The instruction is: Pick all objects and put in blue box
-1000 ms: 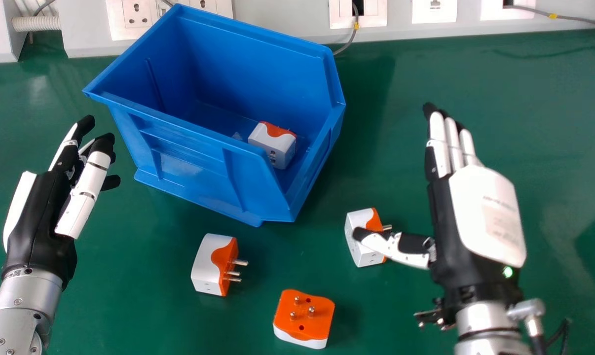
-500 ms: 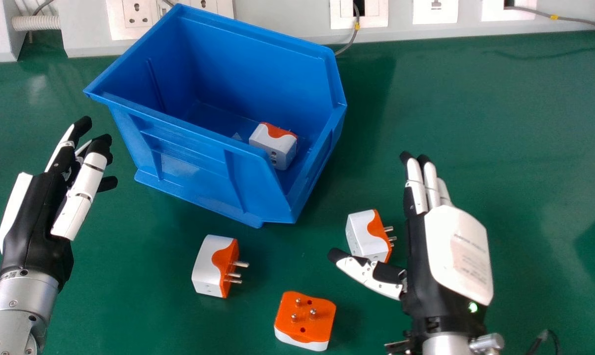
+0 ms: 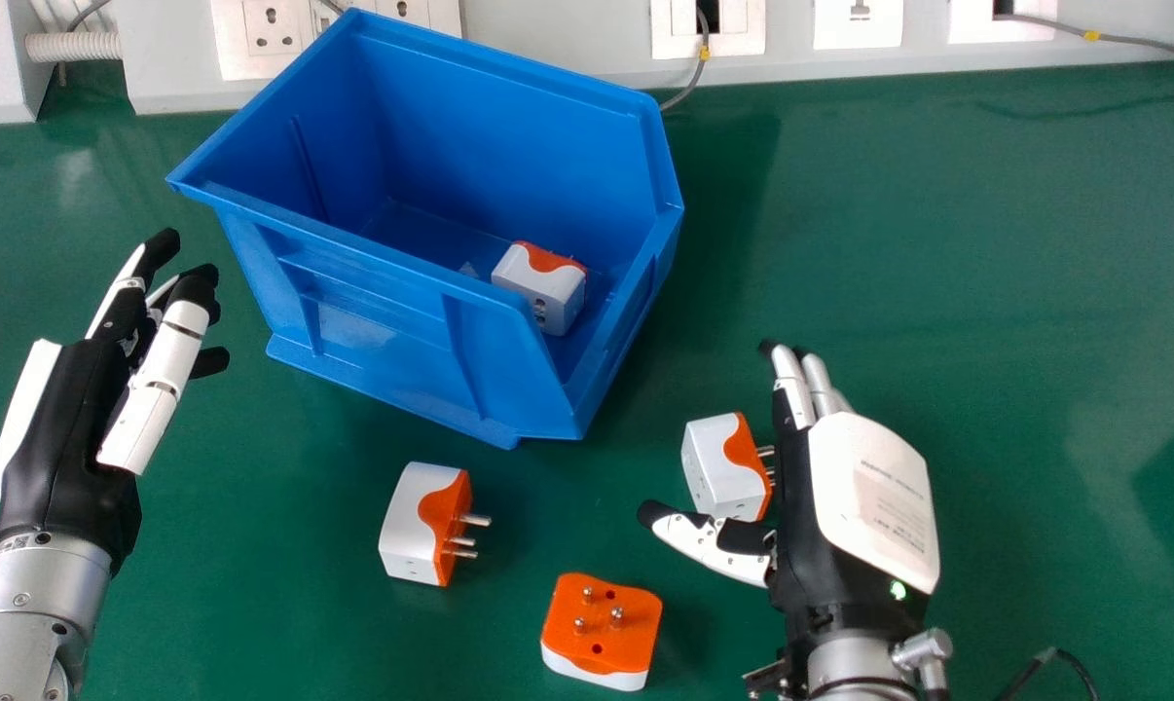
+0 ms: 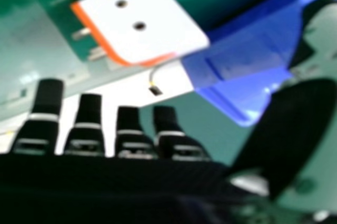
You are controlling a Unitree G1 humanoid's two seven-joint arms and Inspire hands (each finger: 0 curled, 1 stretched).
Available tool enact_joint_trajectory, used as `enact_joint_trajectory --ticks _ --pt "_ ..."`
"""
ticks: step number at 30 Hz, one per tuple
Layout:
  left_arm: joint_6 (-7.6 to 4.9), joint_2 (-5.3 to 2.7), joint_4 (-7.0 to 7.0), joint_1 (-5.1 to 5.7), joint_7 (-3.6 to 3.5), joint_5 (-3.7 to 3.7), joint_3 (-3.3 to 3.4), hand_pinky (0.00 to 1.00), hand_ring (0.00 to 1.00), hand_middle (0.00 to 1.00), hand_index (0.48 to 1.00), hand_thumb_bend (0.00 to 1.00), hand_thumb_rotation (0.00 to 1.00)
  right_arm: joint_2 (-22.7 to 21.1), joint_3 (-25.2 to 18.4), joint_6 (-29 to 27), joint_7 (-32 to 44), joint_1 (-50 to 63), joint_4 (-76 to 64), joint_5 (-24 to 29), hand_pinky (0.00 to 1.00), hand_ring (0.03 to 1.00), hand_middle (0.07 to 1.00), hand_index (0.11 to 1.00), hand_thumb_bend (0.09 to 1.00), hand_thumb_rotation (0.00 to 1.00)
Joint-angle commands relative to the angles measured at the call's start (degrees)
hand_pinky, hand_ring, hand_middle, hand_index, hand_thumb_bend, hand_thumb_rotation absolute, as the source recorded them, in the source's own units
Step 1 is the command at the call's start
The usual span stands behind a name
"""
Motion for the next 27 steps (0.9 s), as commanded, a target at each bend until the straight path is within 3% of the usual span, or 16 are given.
enact_joint_trajectory --ticks 1,11,27 --pt "0.07 1.17 -1.56 -0.08 -0.16 -0.45 0.72 0.8 0.88 0.9 0.947 0.39 0.81 -0.3 -0.1 0.6 0.6 -1.3 0.1 0.5 0.76 0.884 0.927 0.897 0.558 0.37" --pt "1.19 1.32 -2.59 0.1 -0.41 -1.02 0.96 0.8 0.88 0.9 0.948 0.4 0.82 -0.9 -0.4 1.7 2.0 -4.3 3.6 2.1 0.76 0.883 0.928 0.892 0.559 0.34" --pt "2.91 1.28 -4.3 0.12 -0.31 -1.01 1.2 0.8 0.88 0.9 0.95 0.4 0.82 -0.9 0.0 5.5 4.3 -7.3 5.2 2.4 0.77 0.884 0.928 0.887 0.561 0.34"
